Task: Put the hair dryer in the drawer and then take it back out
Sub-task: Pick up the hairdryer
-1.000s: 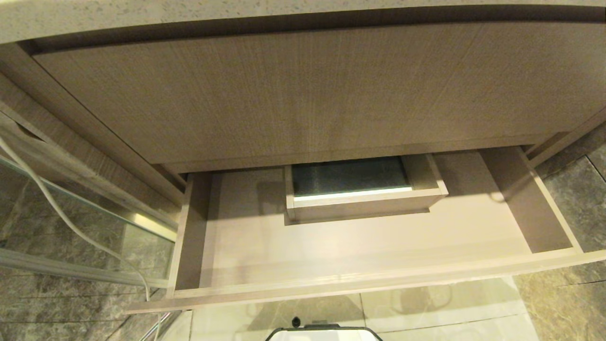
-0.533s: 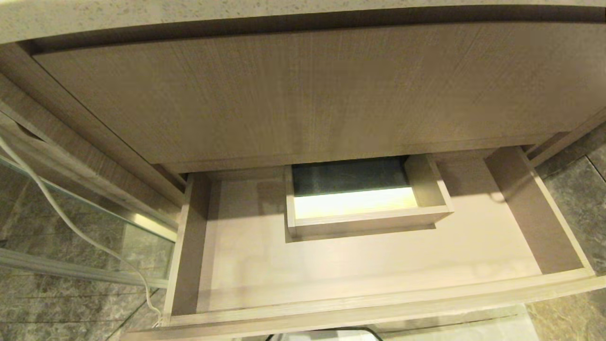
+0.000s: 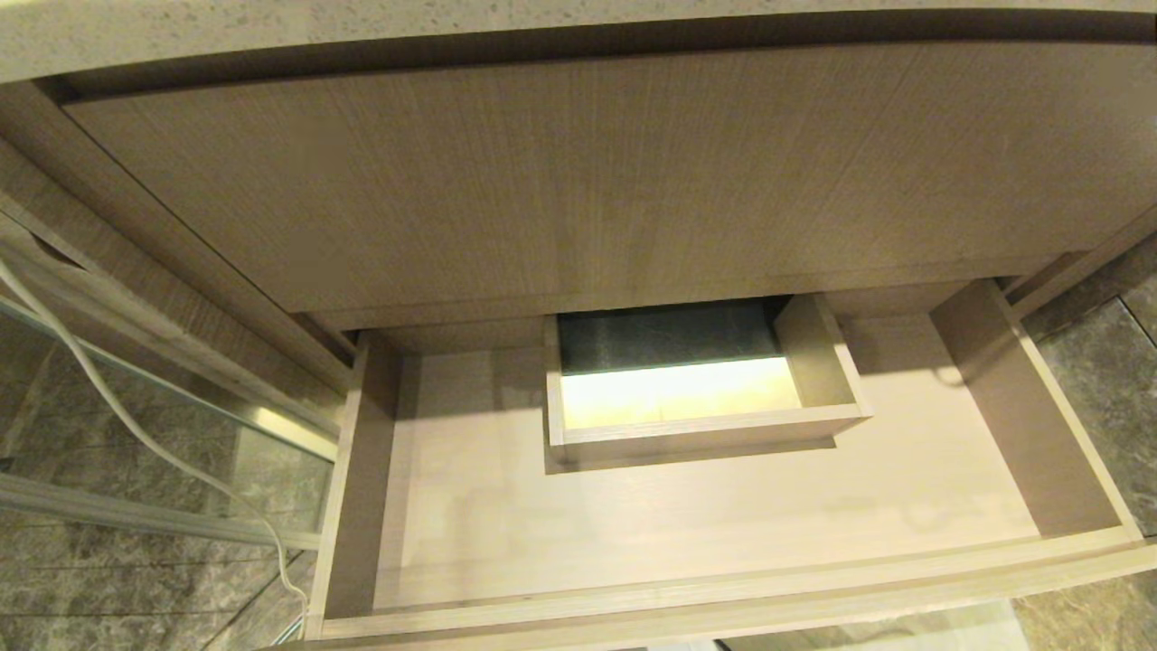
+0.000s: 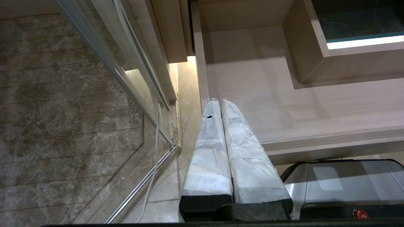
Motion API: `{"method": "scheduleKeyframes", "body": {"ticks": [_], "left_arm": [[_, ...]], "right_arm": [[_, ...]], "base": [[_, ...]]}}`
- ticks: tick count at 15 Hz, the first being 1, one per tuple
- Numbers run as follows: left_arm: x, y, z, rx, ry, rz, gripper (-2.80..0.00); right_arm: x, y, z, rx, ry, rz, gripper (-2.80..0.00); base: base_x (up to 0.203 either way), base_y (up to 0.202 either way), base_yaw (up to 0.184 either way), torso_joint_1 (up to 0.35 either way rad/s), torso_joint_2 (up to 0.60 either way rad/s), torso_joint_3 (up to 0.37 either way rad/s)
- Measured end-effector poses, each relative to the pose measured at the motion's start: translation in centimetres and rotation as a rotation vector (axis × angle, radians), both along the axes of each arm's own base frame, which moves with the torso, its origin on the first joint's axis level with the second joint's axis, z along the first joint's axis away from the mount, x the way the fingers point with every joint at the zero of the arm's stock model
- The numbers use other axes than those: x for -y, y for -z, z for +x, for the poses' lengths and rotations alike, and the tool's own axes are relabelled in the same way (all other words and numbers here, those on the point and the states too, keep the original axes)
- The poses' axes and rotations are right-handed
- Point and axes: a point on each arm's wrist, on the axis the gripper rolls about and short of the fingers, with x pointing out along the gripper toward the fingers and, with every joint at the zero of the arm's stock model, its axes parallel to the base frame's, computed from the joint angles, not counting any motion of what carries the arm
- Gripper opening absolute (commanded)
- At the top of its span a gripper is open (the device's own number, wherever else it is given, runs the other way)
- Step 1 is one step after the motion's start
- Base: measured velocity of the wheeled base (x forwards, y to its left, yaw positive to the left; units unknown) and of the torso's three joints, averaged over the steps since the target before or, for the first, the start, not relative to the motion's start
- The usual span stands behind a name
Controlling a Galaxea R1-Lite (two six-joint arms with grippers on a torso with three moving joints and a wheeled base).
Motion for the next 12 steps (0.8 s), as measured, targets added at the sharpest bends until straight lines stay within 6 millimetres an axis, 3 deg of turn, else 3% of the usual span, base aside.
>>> {"method": "scheduleKeyframes", "body": {"ticks": [5,12], "left_arm": [[0.0,0.0,0.0,0.0,0.0,0.0,-2.8],[0.0,0.0,0.0,0.0,0.0,0.0,-2.8]], "right_arm": [[0.0,-0.01,0.0,0.0,0.0,0.0,-2.8],[0.0,-0.01,0.0,0.0,0.0,-0.002,-2.8]], "base": [[0.0,0.0,0.0,0.022,-0.02,-0.006],[0.0,0.0,0.0,0.189,-0.45,-0.182]]}}
